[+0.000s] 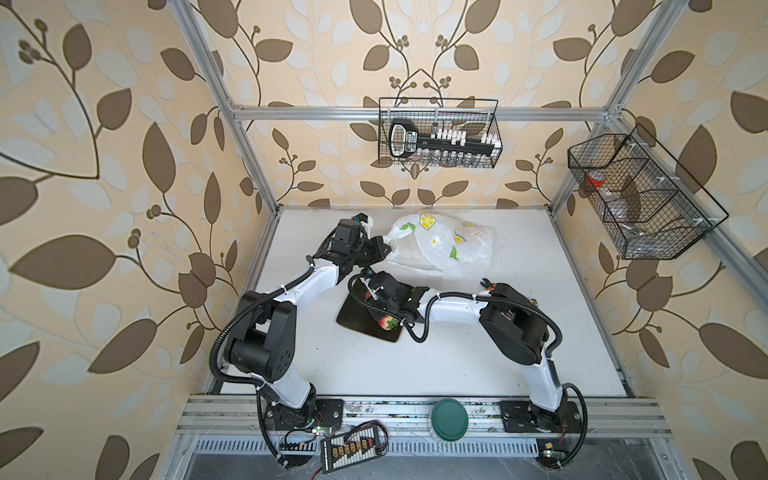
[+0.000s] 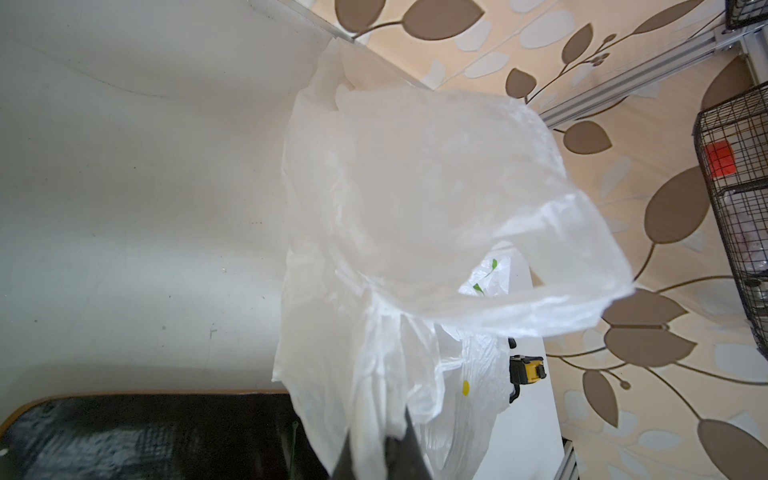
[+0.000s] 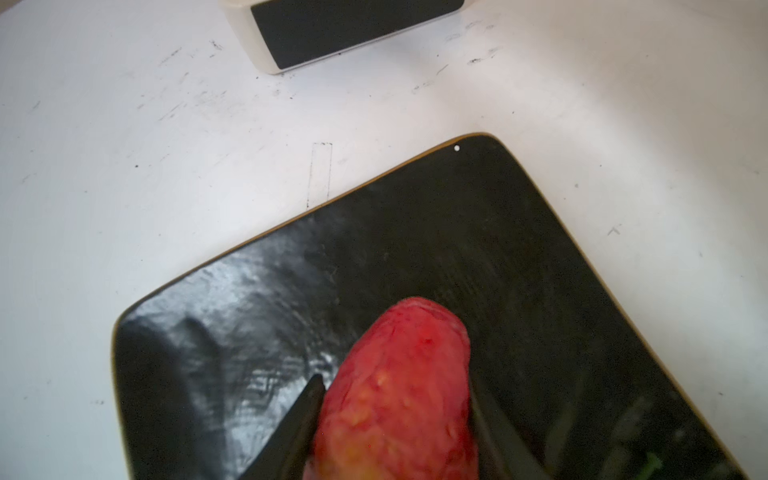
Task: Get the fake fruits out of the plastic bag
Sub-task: 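Lift the strawberry out of the bag with the right gripper toward the tray, then lower the strawberry onto the black tray and open the right gripper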
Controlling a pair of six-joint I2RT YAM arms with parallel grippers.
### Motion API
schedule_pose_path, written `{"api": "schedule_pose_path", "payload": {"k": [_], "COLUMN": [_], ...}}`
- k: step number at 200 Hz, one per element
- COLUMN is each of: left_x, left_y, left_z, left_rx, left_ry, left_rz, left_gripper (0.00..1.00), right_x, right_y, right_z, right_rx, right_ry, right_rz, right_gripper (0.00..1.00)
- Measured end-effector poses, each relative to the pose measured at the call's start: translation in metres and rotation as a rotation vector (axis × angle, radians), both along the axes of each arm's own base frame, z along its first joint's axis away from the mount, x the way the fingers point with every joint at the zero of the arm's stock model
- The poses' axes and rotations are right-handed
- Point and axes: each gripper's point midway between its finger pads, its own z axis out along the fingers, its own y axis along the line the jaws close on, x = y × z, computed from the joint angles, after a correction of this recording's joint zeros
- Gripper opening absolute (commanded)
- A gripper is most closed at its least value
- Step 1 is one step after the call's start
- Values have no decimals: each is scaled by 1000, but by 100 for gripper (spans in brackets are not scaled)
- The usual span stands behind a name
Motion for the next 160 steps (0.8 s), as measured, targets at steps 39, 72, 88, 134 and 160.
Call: {"api": "schedule_pose_path", "payload": {"k": [39,72,88,134,160], "left_x": [0,0,0,0,0], "left_y": [0,0,0,-1,-1], "left_z": [0,0,0,0,1], "left_rx": [-1,-2,-2,-3,-8], "left_ry": [-1,-1,0,0,1], "left_rz": [-1,-2,-3,-3,-4], "left_gripper": [0,0,0,0,0], "right_x": [-1,-5,-11,-36,-46], "right_y": [-1,-6,-12,-40,-67], "right_z": [-1,10,28,110,151], "right_rx": [-7,4,25,158,229], "right_ry": [3,-4,-20,-102,-149], "right_rz": [-2,8,17,35,9], "right_gripper": [65,71,71,59,49]}}
